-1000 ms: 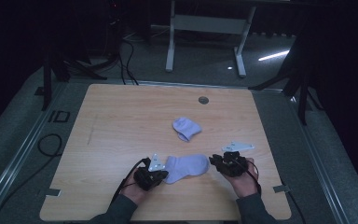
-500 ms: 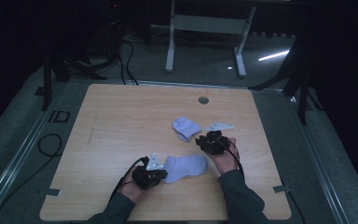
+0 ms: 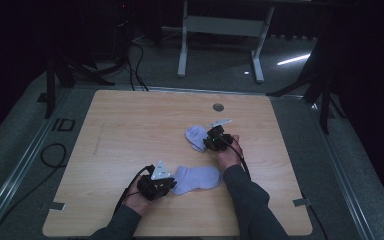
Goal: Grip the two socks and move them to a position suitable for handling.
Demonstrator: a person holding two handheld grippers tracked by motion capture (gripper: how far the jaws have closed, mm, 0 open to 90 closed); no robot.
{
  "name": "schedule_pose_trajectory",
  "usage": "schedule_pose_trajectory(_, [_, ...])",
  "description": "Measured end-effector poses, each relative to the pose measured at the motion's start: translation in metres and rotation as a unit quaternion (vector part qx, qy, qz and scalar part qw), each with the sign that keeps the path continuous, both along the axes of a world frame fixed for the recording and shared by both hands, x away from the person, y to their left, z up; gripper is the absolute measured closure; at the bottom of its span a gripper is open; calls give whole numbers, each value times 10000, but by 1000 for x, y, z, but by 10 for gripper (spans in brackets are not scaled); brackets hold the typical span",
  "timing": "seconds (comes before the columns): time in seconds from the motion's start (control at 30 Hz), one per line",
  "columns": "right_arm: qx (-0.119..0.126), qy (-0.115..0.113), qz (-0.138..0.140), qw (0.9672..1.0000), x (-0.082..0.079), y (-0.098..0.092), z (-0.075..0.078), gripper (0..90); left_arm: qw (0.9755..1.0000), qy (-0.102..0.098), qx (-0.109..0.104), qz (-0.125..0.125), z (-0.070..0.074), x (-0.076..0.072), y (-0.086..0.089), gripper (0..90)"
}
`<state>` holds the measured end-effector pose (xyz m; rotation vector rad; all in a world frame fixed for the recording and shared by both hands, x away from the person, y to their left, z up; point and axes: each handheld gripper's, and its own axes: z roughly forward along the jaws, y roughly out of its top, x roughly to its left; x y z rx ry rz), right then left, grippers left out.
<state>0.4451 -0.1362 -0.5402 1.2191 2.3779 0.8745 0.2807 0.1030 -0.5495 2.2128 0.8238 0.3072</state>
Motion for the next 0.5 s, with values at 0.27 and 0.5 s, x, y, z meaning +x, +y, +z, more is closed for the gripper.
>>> schedule_pose_trajectory(0.27, [-183, 49, 254, 9995, -8, 5, -7, 776, 9999, -7, -46, 123, 1, 2, 4, 803])
schedule_pose_trajectory(0.5, [-342, 15, 1009, 9943, -22, 2, -6, 778, 9999, 1, -26, 152, 0, 2, 4, 797])
